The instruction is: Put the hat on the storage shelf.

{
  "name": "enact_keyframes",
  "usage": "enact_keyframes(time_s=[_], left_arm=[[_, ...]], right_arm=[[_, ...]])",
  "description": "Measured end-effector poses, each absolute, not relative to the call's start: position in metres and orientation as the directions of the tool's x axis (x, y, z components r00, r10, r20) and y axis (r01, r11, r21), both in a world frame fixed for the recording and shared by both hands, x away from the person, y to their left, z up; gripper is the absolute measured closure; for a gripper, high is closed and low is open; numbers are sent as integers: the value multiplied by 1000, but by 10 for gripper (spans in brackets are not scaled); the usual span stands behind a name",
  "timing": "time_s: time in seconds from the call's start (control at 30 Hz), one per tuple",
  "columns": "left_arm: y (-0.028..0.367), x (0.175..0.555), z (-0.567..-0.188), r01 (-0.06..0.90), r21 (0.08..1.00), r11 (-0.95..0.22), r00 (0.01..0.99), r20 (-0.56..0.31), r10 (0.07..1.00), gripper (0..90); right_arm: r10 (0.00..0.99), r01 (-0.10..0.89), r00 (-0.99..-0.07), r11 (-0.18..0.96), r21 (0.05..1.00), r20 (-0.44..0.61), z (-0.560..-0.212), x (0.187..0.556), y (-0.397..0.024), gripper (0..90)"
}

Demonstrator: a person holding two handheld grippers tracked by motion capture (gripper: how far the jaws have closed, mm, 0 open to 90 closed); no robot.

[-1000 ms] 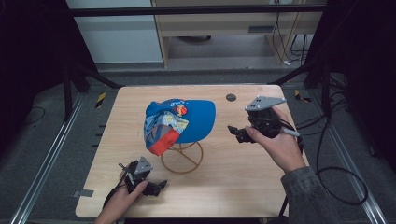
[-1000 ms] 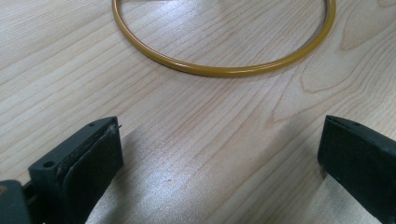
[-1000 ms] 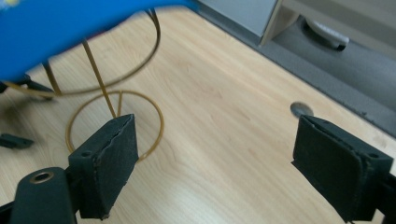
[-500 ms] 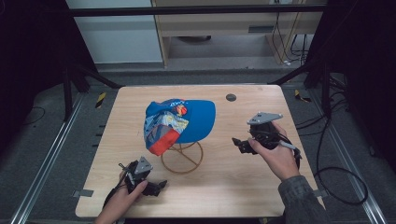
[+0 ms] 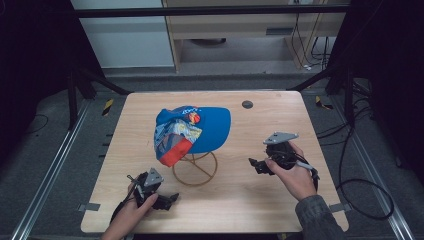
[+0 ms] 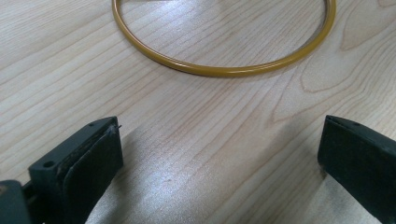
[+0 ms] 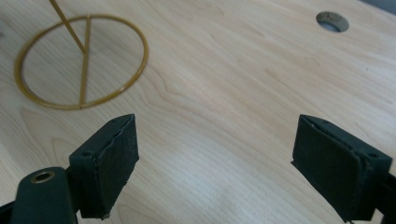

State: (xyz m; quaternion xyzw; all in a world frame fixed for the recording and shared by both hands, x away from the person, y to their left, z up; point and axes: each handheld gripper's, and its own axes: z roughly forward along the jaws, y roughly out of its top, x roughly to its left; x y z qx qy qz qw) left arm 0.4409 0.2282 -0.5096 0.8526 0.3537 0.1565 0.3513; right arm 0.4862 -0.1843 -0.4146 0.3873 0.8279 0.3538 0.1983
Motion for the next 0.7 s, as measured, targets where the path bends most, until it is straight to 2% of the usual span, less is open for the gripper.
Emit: enact_keyframes(time_s=[0.43,0.7], left_arm=[[228,441,-510,493,710,-503,701,19,713,0],[228,441,-510,493,710,-503,701,18,713,0]], right_arm=[[773,530,-635,447,721,-13,-443,479,-180,141],[795,587,-607,435,683,15,-478,478,-177,121]])
